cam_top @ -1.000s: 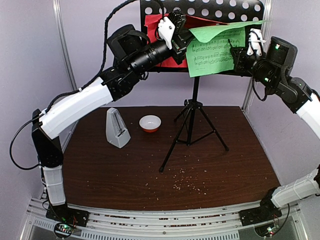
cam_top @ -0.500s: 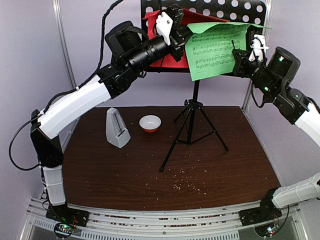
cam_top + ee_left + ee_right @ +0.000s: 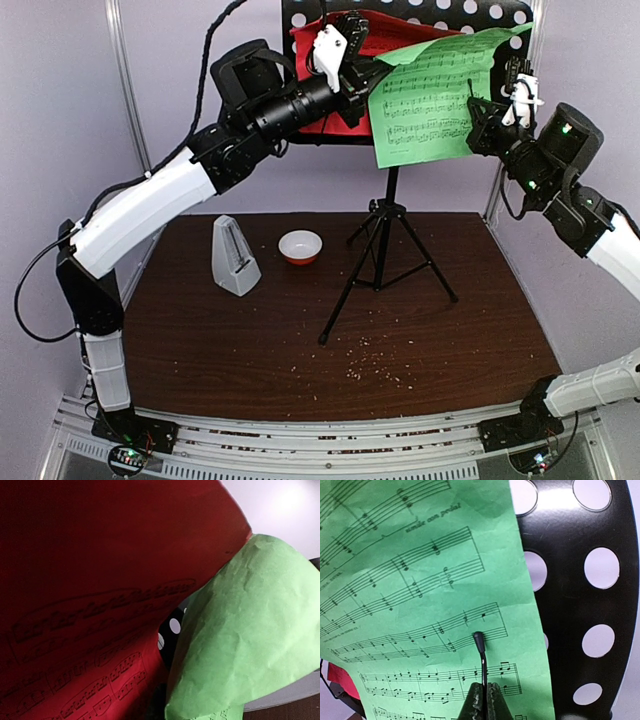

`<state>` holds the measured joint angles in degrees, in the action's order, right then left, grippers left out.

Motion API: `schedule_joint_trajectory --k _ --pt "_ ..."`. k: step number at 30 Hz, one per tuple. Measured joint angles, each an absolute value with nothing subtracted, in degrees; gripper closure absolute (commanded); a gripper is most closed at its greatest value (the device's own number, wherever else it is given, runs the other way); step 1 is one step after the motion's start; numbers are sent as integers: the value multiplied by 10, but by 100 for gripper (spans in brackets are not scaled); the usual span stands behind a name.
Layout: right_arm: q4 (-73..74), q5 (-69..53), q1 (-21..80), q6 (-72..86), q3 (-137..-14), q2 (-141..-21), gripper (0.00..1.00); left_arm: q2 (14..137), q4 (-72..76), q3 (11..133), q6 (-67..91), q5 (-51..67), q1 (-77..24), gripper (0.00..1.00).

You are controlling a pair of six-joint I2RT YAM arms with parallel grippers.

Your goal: Pack up the instrument practice props

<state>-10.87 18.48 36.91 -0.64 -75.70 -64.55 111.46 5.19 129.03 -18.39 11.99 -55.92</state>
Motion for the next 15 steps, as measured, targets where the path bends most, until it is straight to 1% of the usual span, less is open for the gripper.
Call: schedule_joint_trajectory --k 6,15 --pt "-108 188 366 19 -758 -648 100 1058 16 1234 -167 166 -559 100" --pt "-99 196 362 54 -773 -661 100 958 -15 1129 -145 187 -560 100"
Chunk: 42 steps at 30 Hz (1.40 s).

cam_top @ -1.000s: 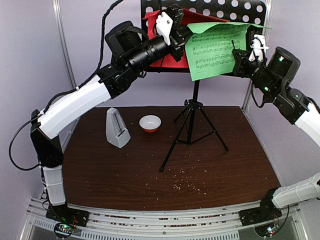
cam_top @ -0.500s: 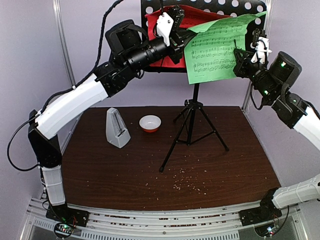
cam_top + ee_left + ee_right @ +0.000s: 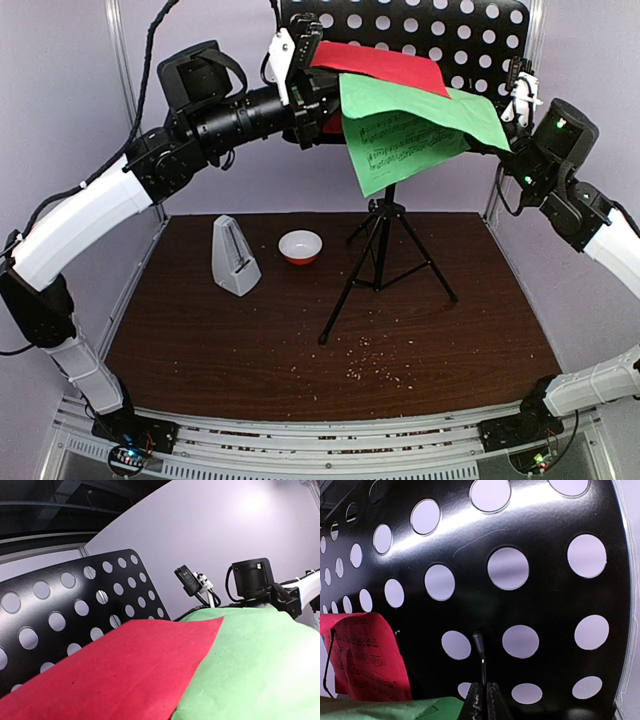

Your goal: Pack up the instrument practice props

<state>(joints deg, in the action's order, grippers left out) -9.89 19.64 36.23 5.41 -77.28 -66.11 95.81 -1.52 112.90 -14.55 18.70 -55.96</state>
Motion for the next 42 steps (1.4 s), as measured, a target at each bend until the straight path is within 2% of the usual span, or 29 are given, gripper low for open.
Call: schedule_joint_trajectory --k 12,19,30,42 --pt "-91 203 361 78 -776 -663 100 866 -76 1005 -115 204 -558 100" --pt "-81 203 361 79 -778 -663 86 805 -78 896 -36 199 -547 100" --pt "-48 186 360 81 -778 -663 55 690 -103 673 188 220 -464 100" --pt "-30 170 360 87 -778 -663 42 661 -88 422 377 298 -393 100"
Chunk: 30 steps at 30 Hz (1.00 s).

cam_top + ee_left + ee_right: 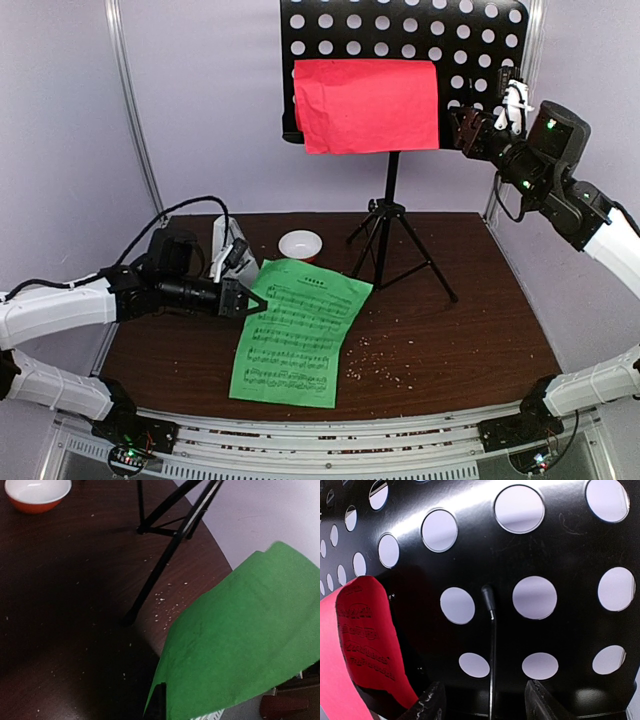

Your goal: Pack up the instrument practice props

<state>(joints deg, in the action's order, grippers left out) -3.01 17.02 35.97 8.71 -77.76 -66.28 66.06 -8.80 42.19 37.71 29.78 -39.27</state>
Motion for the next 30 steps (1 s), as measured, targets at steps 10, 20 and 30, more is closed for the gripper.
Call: schedule_joint_trajectory --k 10,20,30 --pt "-26 160 360 88 -777 -651 33 669 -57 294 391 266 -322 100" --pt "-24 145 360 79 -766 -623 20 631 -83 274 373 136 -322 29" --pt "-18 112 360 82 -739 -581 5 481 -146 329 326 -10 -322 17"
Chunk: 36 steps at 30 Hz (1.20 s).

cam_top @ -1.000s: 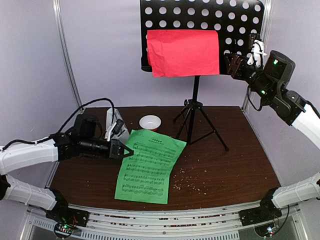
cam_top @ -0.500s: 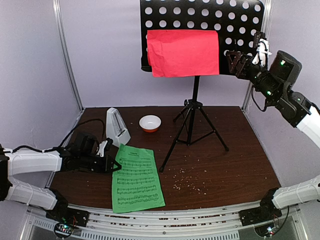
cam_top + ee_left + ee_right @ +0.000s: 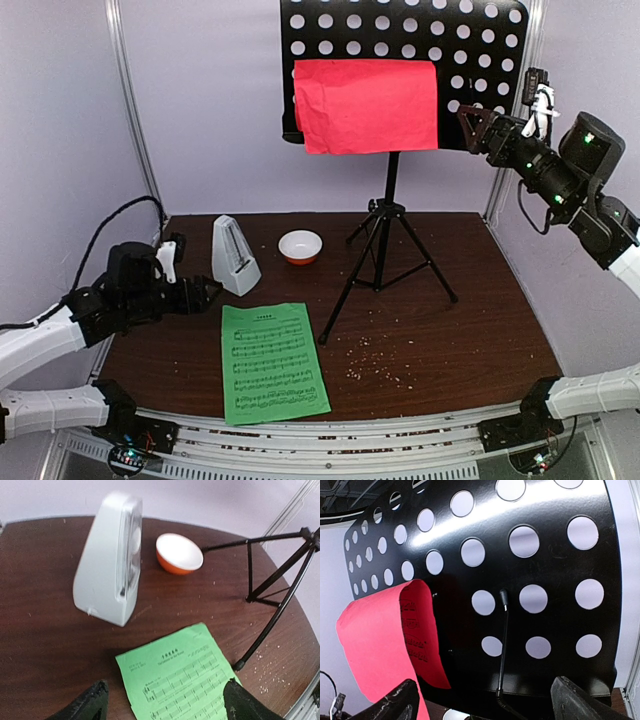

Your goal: Pack up the instrument practice props

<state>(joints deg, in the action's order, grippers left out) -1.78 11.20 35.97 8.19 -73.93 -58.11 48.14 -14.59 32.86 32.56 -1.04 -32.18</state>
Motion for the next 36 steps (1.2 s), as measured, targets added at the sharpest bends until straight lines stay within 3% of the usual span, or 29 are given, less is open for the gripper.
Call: schedule_joint_trajectory --k 8,22,36 --pt "-11 28 360 110 -687 -529 5 436 -140 432 207 -43 -322 19" --pt "-23 -122 360 233 -560 -517 9 470 2 493 18 43 -336 24" --pt "-134 -196 360 382 -601 -580 24 541 78 557 -114 82 -384 33"
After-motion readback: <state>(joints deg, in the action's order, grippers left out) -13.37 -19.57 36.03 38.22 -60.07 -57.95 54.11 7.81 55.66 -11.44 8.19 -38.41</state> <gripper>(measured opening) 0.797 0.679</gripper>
